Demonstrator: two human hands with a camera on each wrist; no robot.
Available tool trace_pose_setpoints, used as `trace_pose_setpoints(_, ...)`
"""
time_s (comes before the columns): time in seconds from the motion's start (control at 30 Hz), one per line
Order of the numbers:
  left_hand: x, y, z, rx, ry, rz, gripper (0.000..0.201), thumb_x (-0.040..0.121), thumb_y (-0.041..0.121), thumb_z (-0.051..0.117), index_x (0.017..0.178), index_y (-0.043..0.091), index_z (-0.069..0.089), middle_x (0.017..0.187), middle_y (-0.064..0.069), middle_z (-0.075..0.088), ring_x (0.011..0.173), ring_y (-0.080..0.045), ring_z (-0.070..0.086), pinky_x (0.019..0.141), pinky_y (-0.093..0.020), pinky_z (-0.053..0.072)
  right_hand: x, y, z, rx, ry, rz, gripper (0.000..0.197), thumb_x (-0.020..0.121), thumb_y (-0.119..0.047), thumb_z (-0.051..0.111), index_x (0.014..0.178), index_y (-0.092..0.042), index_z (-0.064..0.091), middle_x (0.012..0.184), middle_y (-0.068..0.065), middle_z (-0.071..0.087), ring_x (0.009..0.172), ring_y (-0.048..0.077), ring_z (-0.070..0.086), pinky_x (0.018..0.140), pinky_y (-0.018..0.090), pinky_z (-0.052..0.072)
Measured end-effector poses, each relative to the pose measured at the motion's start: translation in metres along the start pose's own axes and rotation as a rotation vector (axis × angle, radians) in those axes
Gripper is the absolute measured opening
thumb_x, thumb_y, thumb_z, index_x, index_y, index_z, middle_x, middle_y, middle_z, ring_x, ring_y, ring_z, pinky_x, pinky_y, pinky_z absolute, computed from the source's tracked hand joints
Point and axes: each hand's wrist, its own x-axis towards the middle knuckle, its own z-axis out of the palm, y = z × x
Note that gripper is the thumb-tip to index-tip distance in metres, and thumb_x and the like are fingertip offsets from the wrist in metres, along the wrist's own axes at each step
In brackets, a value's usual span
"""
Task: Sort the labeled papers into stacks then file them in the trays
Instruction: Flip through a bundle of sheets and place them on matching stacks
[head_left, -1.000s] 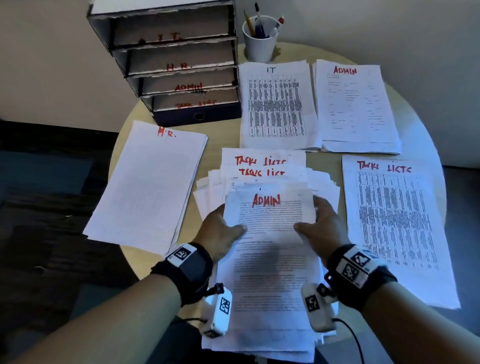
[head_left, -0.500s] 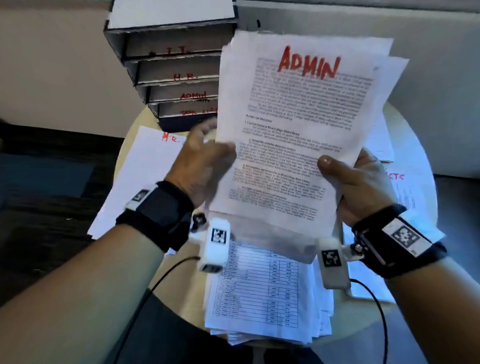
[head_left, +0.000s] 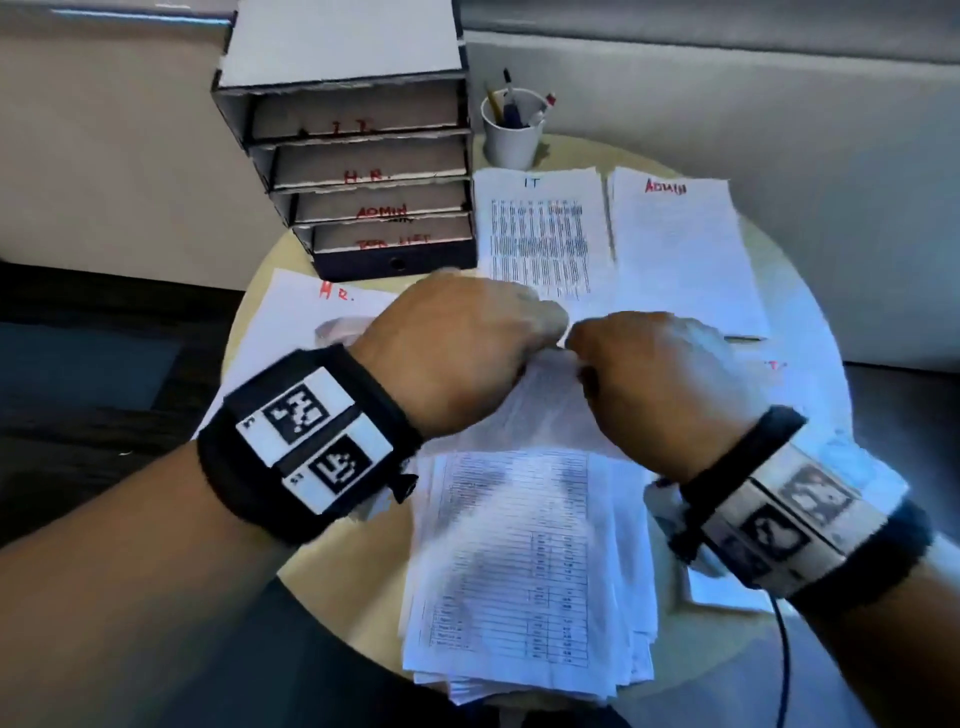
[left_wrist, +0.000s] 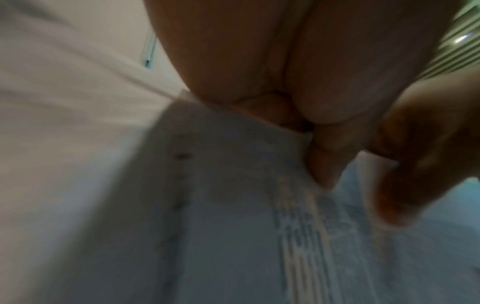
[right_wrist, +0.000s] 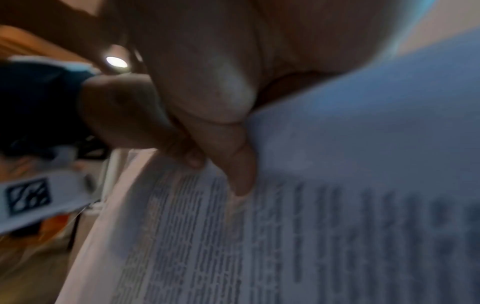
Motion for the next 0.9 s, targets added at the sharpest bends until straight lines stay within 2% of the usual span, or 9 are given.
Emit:
trace_pose_setpoints(0.07, -0.014, -0.017, 0.006, -0.014, 0.137, -0.138, 0.007, 0.081, 0.024, 0.056, 0.087, 0.027, 0.057, 0.084, 0.002, 0.064, 0.081, -0.030, 0.062, 0.071, -0.035, 0.039, -0.006, 0.021, 0.015, 0.162, -0.079, 0.061, 0.019, 0.077, -0.022, 0.060, 0.069, -0.019, 0.043, 0.067, 0.002, 0.055, 0.070, 0.031, 0.057, 0.056, 0.034, 0.038)
trace_pose_setpoints(0.17, -0.051, -0.046, 0.027, -0.063, 0.438, -0.588, 0.055, 0.075, 0.028, 0.070, 0.128, 0.025, 0.053, 0.123, -0.008, 0.060, 0.116, -0.031, 0.053, 0.099, -0.042, 0.042, -0.017, 0.048, 0.024, 0.647, -0.050, 0.270, 0.018, 0.064, -0.040, 0.061, 0.074, -0.026, 0.057, 0.062, -0.002, 0.059, 0.062, 0.018, 0.058, 0.060, 0.043, 0.049)
trace_pose_setpoints(0.27, -0.071, -0.050, 0.047, -0.842, 0.427, -0.954, 0.079, 0.065, 0.030, 0.090, 0.132, 0.016, 0.052, 0.127, -0.004, 0.060, 0.120, -0.018, 0.055, 0.100, -0.022, 0.042, -0.025, 0.057, 0.025, 1.034, 0.000, 0.349, 0.024, 0.067, -0.035, 0.071, 0.090, -0.031, 0.070, 0.079, -0.012, 0.073, 0.078, 0.017, 0.070, 0.077, 0.049, 0.056)
trace_pose_setpoints(0.3, -0.073, -0.046, 0.053, -1.253, 0.379, -0.963, 0.074, 0.060, 0.031, 0.093, 0.122, 0.011, 0.059, 0.114, -0.003, 0.067, 0.108, -0.017, 0.064, 0.093, -0.023, 0.050, -0.025, 0.054, 0.024, 1.147, 0.021, 0.366, 0.029, 0.068, -0.033, 0.073, 0.097, -0.027, 0.072, 0.089, -0.007, 0.076, 0.087, 0.023, 0.072, 0.084, 0.054, 0.055)
trace_pose_setpoints(0.37, -0.067, -0.033, 0.059, -1.639, 0.358, -0.870, 0.046, 0.069, 0.018, 0.086, 0.108, 0.008, 0.065, 0.097, -0.001, 0.075, 0.089, -0.015, 0.071, 0.077, -0.024, 0.056, -0.025, 0.044, 0.027, 1.252, 0.075, 0.384, 0.028, 0.072, -0.027, 0.075, 0.100, -0.025, 0.074, 0.096, -0.001, 0.077, 0.094, 0.026, 0.072, 0.089, 0.056, 0.054)
trace_pose_setpoints(0.47, -0.051, -0.012, 0.045, -1.364, 0.465, -0.740, 0.030, 0.091, 0.002, 0.065, 0.121, 0.006, 0.065, 0.114, -0.002, 0.074, 0.107, -0.018, 0.070, 0.091, -0.030, 0.056, -0.022, 0.031, 0.033, 1.219, 0.232, 0.463, 0.012, 0.074, -0.022, 0.080, 0.081, -0.014, 0.074, 0.083, -0.001, 0.077, 0.085, 0.017, 0.073, 0.084, 0.044, 0.058)
trace_pose_setpoints(0.63, -0.044, -0.003, 0.034, -1.084, 0.619, -0.601, 0.028, 0.093, 0.015, 0.062, 0.120, 0.007, 0.067, 0.117, -0.001, 0.072, 0.112, -0.016, 0.066, 0.097, -0.031, 0.052, -0.026, 0.010, 0.032, 1.336, 0.417, 0.466, 0.019, 0.082, -0.008, 0.075, 0.074, -0.024, 0.071, 0.072, -0.023, 0.073, 0.073, -0.002, 0.070, 0.066, 0.012, 0.051)
trace_pose_setpoints(0.73, -0.055, -0.003, 0.051, -1.119, 0.608, -0.738, 0.035, 0.082, 0.014, 0.076, 0.116, 0.011, 0.067, 0.106, 0.003, 0.076, 0.102, -0.012, 0.071, 0.092, -0.029, 0.056, -0.031, 0.010, 0.039, 1.280, 0.365, 0.413, 0.020, 0.078, -0.009, 0.079, 0.079, -0.027, 0.071, 0.073, -0.026, 0.072, 0.071, -0.005, 0.069, 0.064, 0.008, 0.049)
trace_pose_setpoints(0.9, -0.067, -0.004, 0.078, -1.283, 0.488, -0.868, 0.051, 0.065, 0.020, 0.086, 0.112, 0.013, 0.067, 0.104, 0.000, 0.077, 0.098, -0.020, 0.073, 0.092, -0.047, 0.057, -0.036, 0.014, 0.054, 1.305, 0.305, 0.462, 0.019, 0.074, -0.003, 0.080, 0.089, -0.013, 0.073, 0.076, -0.020, 0.074, 0.071, -0.001, 0.071, 0.061, 0.011, 0.051)
